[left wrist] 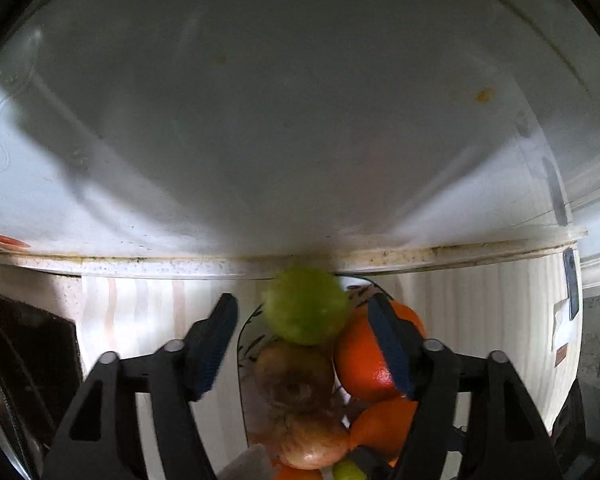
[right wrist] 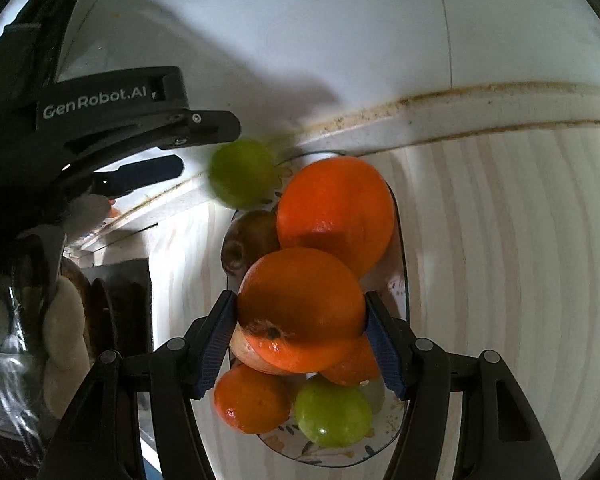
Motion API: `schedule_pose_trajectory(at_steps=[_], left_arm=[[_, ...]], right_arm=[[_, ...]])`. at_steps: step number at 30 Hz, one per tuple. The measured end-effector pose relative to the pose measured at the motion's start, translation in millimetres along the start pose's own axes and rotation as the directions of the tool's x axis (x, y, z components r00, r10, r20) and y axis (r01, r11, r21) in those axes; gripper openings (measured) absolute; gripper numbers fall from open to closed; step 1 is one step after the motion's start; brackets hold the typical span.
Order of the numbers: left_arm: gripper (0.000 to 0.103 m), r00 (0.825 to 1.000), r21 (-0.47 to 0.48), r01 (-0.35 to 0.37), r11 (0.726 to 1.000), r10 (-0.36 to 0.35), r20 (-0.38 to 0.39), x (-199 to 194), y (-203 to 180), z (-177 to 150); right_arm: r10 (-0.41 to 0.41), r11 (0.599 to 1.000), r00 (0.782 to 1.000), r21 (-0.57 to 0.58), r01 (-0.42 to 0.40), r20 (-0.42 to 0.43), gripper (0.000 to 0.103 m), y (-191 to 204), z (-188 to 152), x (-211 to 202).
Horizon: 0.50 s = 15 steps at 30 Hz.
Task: Organize fruits
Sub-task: 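Carry the green apple and orange onto the plate and open both tools, then lift both open tools away from the plate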
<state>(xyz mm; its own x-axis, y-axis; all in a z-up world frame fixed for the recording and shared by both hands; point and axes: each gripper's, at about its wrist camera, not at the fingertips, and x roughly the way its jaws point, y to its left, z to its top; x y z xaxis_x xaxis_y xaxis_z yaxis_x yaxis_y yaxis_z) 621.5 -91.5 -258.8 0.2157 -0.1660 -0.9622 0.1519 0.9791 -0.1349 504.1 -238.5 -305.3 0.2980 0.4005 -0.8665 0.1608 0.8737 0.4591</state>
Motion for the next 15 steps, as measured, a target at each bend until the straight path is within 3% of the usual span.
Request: schedule_pose_trajectory(at_steps=[3, 5, 7, 15], left_arm=[[0.077, 1.0, -0.035, 0.006, 0.999, -0.007, -0.024, 2, 9, -4], [0.088, 1.0, -0.039, -0.003, 0.999, 0.002, -0.02, -3, 15, -9], [0.088, 1.0, -0.049, -0.013, 0.999, 0.012, -0.01, -13, 23, -17], [0.089, 0.997, -0.085, -0.053, 0.995, 0.057, 0.045, -57, 41, -64]], right_arm=[[0.011, 1.0, 1.0, 0.008, -0.011, 0.008, 0.069, 0, -1, -3], [0.005, 1.0, 1.0, 0.001, -0.005, 0.022, 0.083, 1, 1, -12], [-0.009, 1.0, 0.999, -0.012, 0.009, 0.038, 0.095, 3, 2, -20], [-0.199, 0.975, 0.977, -0.081, 0.205, 0.083, 0.098, 12, -1, -54]])
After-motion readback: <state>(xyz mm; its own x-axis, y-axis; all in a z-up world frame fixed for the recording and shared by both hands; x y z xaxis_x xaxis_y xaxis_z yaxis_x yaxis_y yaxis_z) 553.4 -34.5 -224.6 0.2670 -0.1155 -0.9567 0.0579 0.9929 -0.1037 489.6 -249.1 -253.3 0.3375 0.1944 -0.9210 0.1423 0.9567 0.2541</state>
